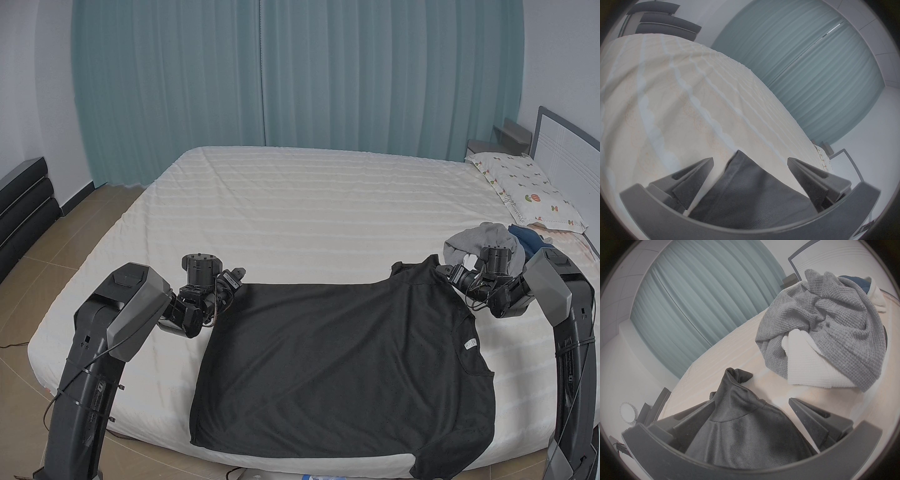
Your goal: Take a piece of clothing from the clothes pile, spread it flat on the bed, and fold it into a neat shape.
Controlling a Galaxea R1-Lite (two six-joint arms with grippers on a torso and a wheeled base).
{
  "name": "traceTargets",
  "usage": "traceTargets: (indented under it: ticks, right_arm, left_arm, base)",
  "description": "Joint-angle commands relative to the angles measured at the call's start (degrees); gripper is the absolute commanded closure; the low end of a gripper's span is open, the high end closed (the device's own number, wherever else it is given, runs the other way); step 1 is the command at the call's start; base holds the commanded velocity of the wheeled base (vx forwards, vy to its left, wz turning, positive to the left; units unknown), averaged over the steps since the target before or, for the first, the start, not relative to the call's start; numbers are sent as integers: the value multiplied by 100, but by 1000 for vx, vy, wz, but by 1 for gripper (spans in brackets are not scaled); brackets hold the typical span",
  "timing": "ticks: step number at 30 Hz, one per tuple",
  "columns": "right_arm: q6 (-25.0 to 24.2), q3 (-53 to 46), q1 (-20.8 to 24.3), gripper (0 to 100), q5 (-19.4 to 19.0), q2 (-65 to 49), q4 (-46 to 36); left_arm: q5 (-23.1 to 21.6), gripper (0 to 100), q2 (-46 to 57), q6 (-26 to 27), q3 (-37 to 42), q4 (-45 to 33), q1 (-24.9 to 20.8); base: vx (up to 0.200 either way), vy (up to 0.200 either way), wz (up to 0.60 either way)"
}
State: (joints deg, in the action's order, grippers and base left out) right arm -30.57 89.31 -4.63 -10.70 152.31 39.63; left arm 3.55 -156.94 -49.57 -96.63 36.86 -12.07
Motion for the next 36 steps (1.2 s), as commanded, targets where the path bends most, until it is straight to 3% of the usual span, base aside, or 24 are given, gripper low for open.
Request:
traceTargets:
  ticks: [1,4,5,15,26,27,36]
  right_arm:
    - [-1,-1,-3,0,-2,9,1]
    - [-1,-1,6,0,-2,9,1]
    - [8,-1,6,0,-2,18,-8]
    - [52,183,120,0,7,247,-8]
    - [52,1256,279,0,262,897,-175]
    - [52,1256,279,100,262,897,-175]
    - [-1,1853,305,100,499,1002,-96]
  left_arm:
    - [6,0,-153,17,-101,-4,-103]
    - [14,0,-144,35,-110,-4,-155]
    - [14,100,-144,35,-110,-4,-164]
    - [287,100,-117,26,-382,-4,-6]
    - [436,100,-135,0,-435,-13,152]
    - [436,100,-135,0,-435,-13,152]
    - [445,100,-153,0,-426,-13,170]
  base:
    - [0,0,0]
    - [0,0,0]
    - [0,0,0]
    - [0,0,0]
    - [0,0,0]
    - [0,0,0]
    - [0,0,0]
